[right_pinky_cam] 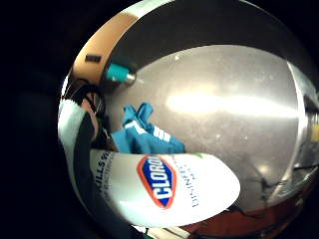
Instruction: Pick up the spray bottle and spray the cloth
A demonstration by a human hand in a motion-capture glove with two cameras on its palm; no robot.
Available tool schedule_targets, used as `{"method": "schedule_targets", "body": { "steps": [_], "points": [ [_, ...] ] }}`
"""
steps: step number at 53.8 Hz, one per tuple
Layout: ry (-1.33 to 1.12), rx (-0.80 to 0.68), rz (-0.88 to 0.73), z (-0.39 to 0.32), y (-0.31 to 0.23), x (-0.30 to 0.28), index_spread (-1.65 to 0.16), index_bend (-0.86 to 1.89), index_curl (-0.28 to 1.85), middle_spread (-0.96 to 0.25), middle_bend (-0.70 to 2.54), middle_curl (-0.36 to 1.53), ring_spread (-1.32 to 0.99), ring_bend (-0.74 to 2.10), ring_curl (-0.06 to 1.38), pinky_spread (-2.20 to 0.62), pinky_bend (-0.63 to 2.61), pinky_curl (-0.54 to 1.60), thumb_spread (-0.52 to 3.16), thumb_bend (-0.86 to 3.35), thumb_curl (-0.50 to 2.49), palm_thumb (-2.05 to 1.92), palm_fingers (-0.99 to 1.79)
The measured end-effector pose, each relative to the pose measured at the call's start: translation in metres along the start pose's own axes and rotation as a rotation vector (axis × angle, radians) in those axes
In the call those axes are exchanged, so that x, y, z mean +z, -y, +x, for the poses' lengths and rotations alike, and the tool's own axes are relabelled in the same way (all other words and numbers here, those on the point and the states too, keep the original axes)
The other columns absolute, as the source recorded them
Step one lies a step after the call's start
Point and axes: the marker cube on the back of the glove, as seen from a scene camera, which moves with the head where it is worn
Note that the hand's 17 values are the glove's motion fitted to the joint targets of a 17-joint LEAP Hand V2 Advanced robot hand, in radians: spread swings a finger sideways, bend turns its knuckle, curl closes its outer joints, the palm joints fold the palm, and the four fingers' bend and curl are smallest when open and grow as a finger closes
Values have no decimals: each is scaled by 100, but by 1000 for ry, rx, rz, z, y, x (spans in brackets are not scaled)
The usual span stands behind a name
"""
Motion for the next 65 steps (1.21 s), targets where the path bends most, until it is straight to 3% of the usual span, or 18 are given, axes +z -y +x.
{"method": "schedule_targets", "body": {
  "steps": [14, 28, 42, 65],
  "points": [
    [-567, -84, -357, -96, 20, 41, -23, 36, 52, -16, 56, 52, -22, 56, 46, -24, 33, 39, 8, -3, 70, 102, 137],
    [-979, -53, -511, -118, 10, 88, -24, 37, 53, -16, 58, 52, -23, 58, 47, -24, 35, 40, 4, -3, 72, 102, 137],
    [-1008, -14, -600, -85, -6, 125, -24, 38, 54, -16, 59, 52, -23, 58, 47, -24, 35, 40, 2, -3, 73, 102, 136],
    [-1004, -54, -510, -120, -4, 91, -25, 38, 54, -16, 60, 51, -23, 58, 47, -24, 35, 40, 2, -3, 74, 101, 136]
  ]
}}
